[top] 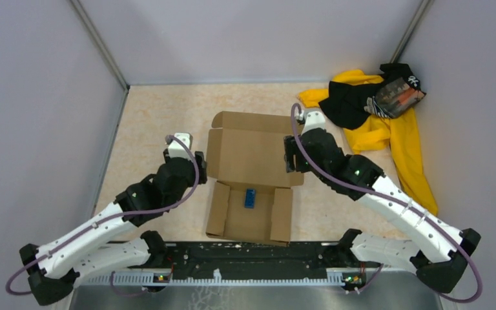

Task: Fold the paper box

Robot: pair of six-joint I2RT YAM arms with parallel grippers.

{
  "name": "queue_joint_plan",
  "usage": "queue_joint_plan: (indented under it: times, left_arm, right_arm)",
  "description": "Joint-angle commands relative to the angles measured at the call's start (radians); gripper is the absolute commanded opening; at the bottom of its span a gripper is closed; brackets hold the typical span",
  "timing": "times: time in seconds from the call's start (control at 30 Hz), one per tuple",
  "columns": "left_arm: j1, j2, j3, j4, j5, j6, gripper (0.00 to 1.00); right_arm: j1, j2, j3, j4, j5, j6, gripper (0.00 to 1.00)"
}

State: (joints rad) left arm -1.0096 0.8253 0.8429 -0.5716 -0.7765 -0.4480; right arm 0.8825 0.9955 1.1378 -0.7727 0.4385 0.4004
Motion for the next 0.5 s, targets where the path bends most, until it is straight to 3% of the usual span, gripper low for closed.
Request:
queue_joint_plan:
  times: [0.0,0.27,0.47]
  left_arm:
    - [0.192,-0.012,-0.047,0.226,0.234,0.238,0.69]
    - [0.412,0.177,0.037,0.341,0.539,0.395,0.75]
    - [0.614,0.276,0.113,0.363,0.789,0.431,0.76]
  right_arm:
    - [-0.192,0.014,0.027,0.025,-0.068,-0.123,0.67]
    - [-0.454,0.052,-0.017,0.138,-0.375,-0.208,0.68]
    - [-0.496,0.122,-0.005,0.175,-0.450,-0.239,0.68]
